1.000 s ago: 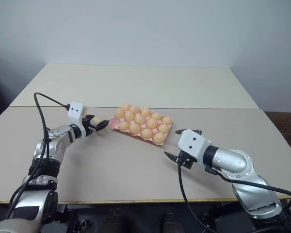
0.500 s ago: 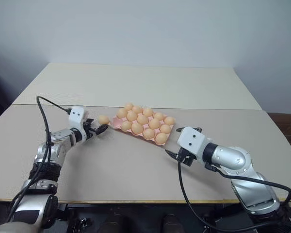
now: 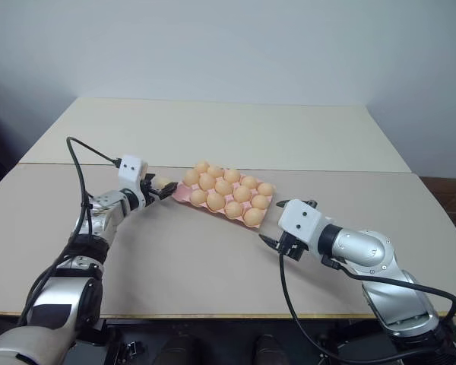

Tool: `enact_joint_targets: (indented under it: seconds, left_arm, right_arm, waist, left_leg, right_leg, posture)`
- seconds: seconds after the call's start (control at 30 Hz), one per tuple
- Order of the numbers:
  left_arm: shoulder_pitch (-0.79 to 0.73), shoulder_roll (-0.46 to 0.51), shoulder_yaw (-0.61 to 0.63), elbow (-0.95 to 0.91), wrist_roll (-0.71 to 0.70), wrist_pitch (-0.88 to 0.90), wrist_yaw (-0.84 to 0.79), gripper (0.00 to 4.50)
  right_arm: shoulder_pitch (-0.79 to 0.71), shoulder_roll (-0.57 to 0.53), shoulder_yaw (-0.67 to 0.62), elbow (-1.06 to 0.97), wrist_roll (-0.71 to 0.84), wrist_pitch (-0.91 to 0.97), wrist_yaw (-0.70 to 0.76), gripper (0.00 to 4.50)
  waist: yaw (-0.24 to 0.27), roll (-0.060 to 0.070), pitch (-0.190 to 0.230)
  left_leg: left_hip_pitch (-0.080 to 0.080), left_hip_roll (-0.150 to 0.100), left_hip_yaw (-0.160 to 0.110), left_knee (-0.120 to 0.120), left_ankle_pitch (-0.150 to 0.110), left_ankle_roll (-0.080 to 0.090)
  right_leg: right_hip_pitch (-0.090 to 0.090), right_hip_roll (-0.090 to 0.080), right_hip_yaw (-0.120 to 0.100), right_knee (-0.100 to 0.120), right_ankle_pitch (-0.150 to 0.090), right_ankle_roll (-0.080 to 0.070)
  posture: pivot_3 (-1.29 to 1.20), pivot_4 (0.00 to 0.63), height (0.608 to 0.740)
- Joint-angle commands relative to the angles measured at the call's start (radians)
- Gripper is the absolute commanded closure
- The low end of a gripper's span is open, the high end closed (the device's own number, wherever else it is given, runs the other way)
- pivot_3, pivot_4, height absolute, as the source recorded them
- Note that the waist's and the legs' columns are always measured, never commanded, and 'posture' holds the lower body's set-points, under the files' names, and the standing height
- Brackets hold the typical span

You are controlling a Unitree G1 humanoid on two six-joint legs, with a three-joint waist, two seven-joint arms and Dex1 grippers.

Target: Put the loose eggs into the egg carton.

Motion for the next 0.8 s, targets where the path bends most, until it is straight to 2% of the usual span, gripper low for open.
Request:
enact_joint_targets:
  seconds: [0.03,0.2,0.3,0.43,0.47,0.63,0.8]
  left_arm:
    - [-0.053,-0.007,-0.003,0.068,0.011,-0.019,0.001,0.01]
    - [-0.079,-0.014,-0.012,0.13,0.028,-0.028,0.015,0.01]
    - [-0.085,-0.017,-0.006,0.148,0.028,-0.06,0.011,0.56]
    - [-0.095,-0.016,0.001,0.168,0.023,-0.068,-0.01,1.83]
    - [-0.098,-0.016,-0.001,0.169,0.026,-0.068,-0.006,2.03]
    - [-0.106,-0.007,-0.014,0.157,0.044,-0.057,0.011,2.12]
    - [-0.074,0.02,0.003,0.059,0.022,-0.034,-0.014,2.12]
  right_arm:
    - [0.001,-0.004,-0.031,-0.033,-0.003,-0.013,-0.008,0.0]
    - [0.007,-0.006,-0.036,-0.04,-0.002,-0.009,-0.009,0.0]
    - [0.01,-0.007,-0.038,-0.042,-0.003,-0.008,-0.009,0.0]
    - [0.012,-0.009,-0.039,-0.04,-0.005,-0.008,-0.009,0.0]
    - [0.009,-0.009,-0.039,-0.04,-0.004,-0.006,-0.009,0.0]
    - [0.003,-0.013,-0.042,-0.039,-0.004,-0.003,-0.006,0.0]
    - [0.012,-0.015,-0.044,-0.041,-0.007,-0.006,-0.008,0.0]
  waist:
    - [0.0,0.0,0.0]
    - [0.0,0.0,0.0]
    - [-0.001,0.0,0.0]
    - [-0.002,0.0,0.0]
    - [-0.003,0.0,0.0]
    - [-0.002,0.0,0.0]
    - [-0.004,0.0,0.0]
  left_leg:
    - [0.0,0.0,0.0,0.0,0.0,0.0]
    - [0.0,0.0,0.0,0.0,0.0,0.0]
    - [0.0,0.0,0.0,0.0,0.0,0.0]
    - [0.0,0.0,0.0,0.0,0.0,0.0]
    - [0.0,0.0,0.0,0.0,0.0,0.0]
    - [0.0,0.0,0.0,0.0,0.0,0.0]
    - [0.0,0.0,0.0,0.0,0.0,0.0]
  right_leg:
    - [0.0,0.0,0.0,0.0,0.0,0.0]
    - [0.0,0.0,0.0,0.0,0.0,0.0]
    - [0.0,0.0,0.0,0.0,0.0,0.0]
    - [0.0,0.0,0.0,0.0,0.0,0.0]
    - [0.0,0.0,0.0,0.0,0.0,0.0]
    - [0.0,0.0,0.0,0.0,0.0,0.0]
    - [0.0,0.0,0.0,0.0,0.0,0.0]
  posture:
    - [0.0,0.15,0.74]
    - [0.0,0.15,0.74]
    - [0.0,0.15,0.74]
    - [0.0,0.15,0.74]
    - [0.0,0.15,0.74]
    - [0.0,0.15,0.74]
    - [0.0,0.15,0.74]
